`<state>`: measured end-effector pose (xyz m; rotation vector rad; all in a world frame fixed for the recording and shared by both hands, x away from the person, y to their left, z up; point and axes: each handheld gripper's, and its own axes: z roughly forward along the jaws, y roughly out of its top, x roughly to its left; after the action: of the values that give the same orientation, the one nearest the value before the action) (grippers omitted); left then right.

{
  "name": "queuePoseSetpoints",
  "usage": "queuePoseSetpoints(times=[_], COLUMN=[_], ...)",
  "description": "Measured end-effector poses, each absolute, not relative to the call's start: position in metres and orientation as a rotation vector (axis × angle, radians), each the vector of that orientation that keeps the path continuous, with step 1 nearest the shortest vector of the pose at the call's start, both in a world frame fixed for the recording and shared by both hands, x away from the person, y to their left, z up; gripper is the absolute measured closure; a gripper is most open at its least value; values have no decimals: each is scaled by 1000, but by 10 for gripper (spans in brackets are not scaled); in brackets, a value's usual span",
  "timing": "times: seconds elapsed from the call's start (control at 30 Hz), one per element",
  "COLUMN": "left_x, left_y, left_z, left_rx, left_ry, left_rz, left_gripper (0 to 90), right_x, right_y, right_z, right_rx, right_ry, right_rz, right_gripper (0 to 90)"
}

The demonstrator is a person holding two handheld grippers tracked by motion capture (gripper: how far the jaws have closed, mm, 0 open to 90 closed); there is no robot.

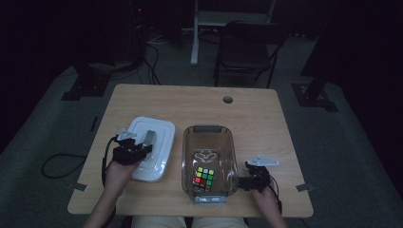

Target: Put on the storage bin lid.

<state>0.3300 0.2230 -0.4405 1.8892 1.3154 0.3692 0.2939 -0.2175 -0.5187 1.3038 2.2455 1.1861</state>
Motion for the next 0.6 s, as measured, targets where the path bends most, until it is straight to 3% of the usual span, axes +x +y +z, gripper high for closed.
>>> queuePoseSetpoints(times=[0.6], left_x=[323], left_y=[245], left_z=[-374], left_rx=[1812], left_ry=[1220], left_rz=[410], left_gripper=[707], right_x=[297], right_y=[-181], right_z=[-521], right_rx=[1206], right_ry=[2332], right_rz=[1176], right_gripper=[124])
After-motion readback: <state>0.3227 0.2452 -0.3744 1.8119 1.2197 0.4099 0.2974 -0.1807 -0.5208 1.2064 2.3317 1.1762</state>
